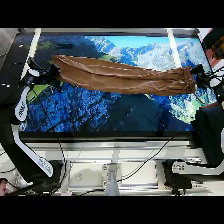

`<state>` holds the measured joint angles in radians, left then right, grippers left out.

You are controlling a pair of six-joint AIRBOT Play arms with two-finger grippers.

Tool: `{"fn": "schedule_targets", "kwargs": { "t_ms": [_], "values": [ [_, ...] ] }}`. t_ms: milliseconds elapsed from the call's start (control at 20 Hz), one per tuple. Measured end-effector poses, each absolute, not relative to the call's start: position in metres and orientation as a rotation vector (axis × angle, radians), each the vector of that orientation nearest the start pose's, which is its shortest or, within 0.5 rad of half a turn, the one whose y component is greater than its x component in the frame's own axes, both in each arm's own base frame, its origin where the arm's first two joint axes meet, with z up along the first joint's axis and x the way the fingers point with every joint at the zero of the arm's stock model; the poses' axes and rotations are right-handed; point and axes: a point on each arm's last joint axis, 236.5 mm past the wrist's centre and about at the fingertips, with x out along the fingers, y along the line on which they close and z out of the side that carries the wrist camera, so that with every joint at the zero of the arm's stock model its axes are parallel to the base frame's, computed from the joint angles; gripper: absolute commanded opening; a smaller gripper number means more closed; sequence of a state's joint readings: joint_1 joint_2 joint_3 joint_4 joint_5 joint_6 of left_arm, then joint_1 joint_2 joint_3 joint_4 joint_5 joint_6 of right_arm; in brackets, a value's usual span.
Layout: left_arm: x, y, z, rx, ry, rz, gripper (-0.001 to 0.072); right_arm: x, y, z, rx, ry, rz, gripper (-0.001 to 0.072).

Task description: Fold the clothes and pants, and hang the long-sleeved shirts on hangers.

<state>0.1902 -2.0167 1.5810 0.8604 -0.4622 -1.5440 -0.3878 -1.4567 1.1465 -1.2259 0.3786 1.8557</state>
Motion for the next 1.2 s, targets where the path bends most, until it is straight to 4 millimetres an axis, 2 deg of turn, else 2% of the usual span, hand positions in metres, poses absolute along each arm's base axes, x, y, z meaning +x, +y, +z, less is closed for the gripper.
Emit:
{"fn": "schedule_targets", "kwargs": {
  "t_ms": [50, 150, 250, 300, 350, 400, 450, 600, 700, 800, 850, 900, 950, 1050, 1200],
  "values": [
    [0.627, 0.051, -0.101, -0.78, 0.76, 0.159, 0.0021, 0.505, -0.174, 0.026, 0.752, 0.556, -0.445, 0.0661],
    [0.634, 0.055, -0.096, -0.763, 0.714, 0.172, 0.0017, 0.505, -0.174, 0.027, 0.753, 0.557, -0.445, 0.066],
    [0.644, 0.062, -0.077, -0.725, 0.641, 0.176, 0.0016, 0.504, -0.173, 0.025, 0.755, 0.564, -0.444, 0.0656],
    [0.647, 0.065, -0.066, -0.696, 0.612, 0.171, 0.0015, 0.504, -0.173, 0.025, 0.756, 0.567, -0.444, 0.0607],
    [0.649, 0.066, -0.055, -0.659, 0.595, 0.16, 0.0015, 0.502, -0.171, 0.023, 0.758, 0.578, -0.442, 0.0462],
    [0.65, 0.066, -0.038, -0.624, 0.571, 0.145, 0.0014, 0.501, -0.169, 0.024, 0.763, 0.586, -0.439, 0.0361],
    [0.651, 0.066, -0.019, -0.586, 0.546, 0.131, 0.0014, 0.499, -0.166, 0.024, 0.768, 0.599, -0.434, 0.0318],
    [0.64, 0.065, 0.045, -0.466, 0.506, 0.078, 0.0014, 0.491, -0.153, 0.032, 0.753, 0.636, -0.403, 0.0317],
    [0.621, 0.066, 0.087, -0.372, 0.51, 0.047, 0.0015, 0.485, -0.14, 0.044, 0.71, 0.662, -0.359, 0.0316],
    [0.599, 0.072, 0.117, -0.3, 0.533, 0.036, 0.0015, 0.481, -0.118, 0.06, 0.664, 0.681, -0.295, 0.0315],
    [0.588, 0.077, 0.127, -0.274, 0.549, 0.038, 0.0016, 0.48, -0.102, 0.07, 0.641, 0.684, -0.255, 0.0285],
    [0.576, 0.083, 0.135, -0.256, 0.569, 0.043, 0.0016, 0.48, -0.086, 0.079, 0.622, 0.681, -0.216, 0.013],
    [0.565, 0.088, 0.143, -0.252, 0.585, 0.05, 0.0016, 0.482, -0.066, 0.089, 0.607, 0.672, -0.168, 0.004],
    [0.548, 0.095, 0.152, -0.246, 0.614, 0.059, 0.0016, 0.489, -0.021, 0.108, 0.575, 0.636, -0.071, 0.0037],
    [0.527, 0.096, 0.151, -0.241, 0.683, 0.055, 0.0016, 0.506, 0.053, 0.137, 0.547, 0.529, 0.072, 0.0036]
  ]
}}
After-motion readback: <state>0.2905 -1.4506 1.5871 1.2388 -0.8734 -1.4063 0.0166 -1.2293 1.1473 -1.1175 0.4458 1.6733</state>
